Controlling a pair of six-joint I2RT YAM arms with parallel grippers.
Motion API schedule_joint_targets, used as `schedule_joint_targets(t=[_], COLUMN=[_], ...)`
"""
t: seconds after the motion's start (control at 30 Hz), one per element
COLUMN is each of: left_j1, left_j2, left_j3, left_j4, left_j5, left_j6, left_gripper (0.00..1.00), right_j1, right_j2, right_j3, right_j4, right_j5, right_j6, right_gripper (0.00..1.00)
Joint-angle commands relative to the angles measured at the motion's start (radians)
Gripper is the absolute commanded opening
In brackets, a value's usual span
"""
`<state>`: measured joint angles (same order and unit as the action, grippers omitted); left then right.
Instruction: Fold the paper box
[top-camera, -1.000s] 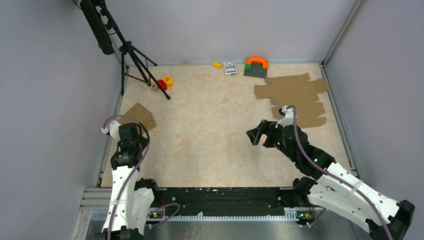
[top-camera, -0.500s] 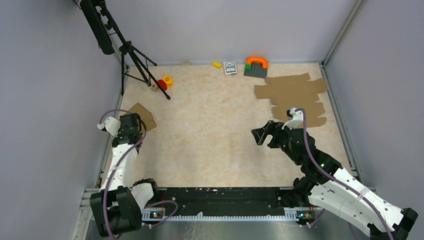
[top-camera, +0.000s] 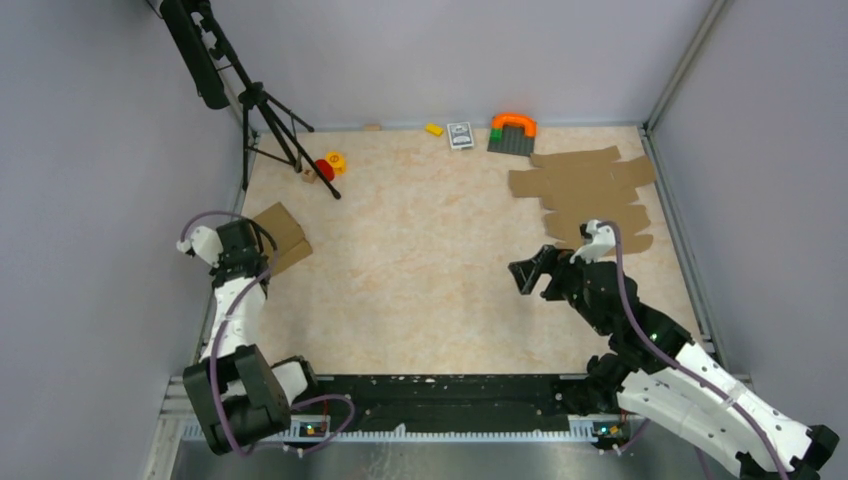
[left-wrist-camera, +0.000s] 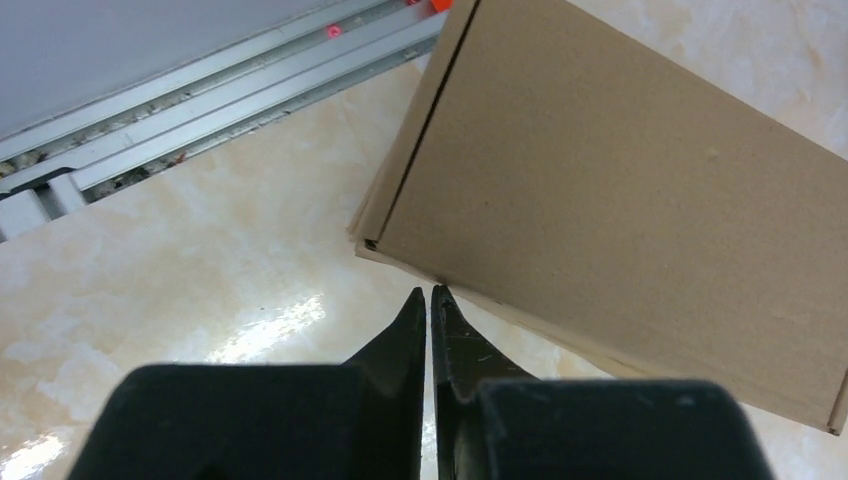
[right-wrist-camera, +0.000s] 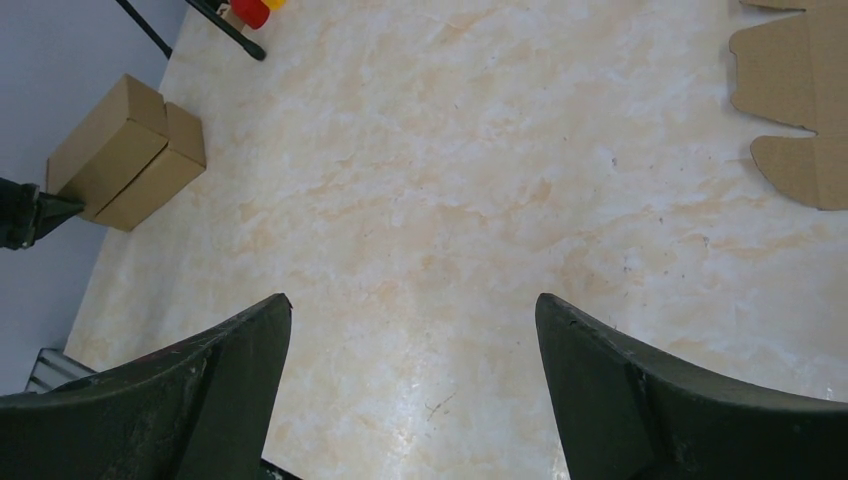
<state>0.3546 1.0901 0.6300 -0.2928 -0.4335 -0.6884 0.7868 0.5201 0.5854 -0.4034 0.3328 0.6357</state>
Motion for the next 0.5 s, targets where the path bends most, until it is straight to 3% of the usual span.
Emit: schedule_joint_targets(t=[0.0,0.13,0.23,0.3,0.4,0.43,0.47], left_j1=[0.006,-0.007,-0.050,-0.057,-0.072,-0.087,-0.114], left_j2=[0.022,-0.057,-0.176,-0.251,-0.310,-0.310,-0.300], left_j3=[0.053,-0.013,-0.107,-0.173,-0.217,-0.216,-0.216], left_j4=[0.029,0.018,0.066,0.133,0.178,0.179,0.186], left_j5=[0.068,0.134,0.203,0.246,0.208,0.171,0.137], left_j6=[0.017,-0.022,0.003,0.044,0.111,0.133,0.152], left_gripper=[0.05,0.09,0.24,0.45,0.85,0.95,0.98], right_j1=[-0.006,-0.006,-0.006,-0.006,-0.006,-0.006,-0.007], right_j2=[-0.021,-0.030,-0.033,-0.024,0.018,0.040,0.066], right_j3=[0.048,0.028,-0.010,-0.046,-0.096,-0.105,-0.108], right_j4=[-0.012,0.016,0.118,0.210,0.335,0.374,0.395], right_j5=[0.018,0.027,-0.020,-0.033,0.040,0.060,0.089], right_j6=[-0.015,-0.046,-0.148,-0.198,-0.263,-0.300,-0.333], right_gripper=[0.90,0.90,0.90,0.90,0.92,0.92,0.93])
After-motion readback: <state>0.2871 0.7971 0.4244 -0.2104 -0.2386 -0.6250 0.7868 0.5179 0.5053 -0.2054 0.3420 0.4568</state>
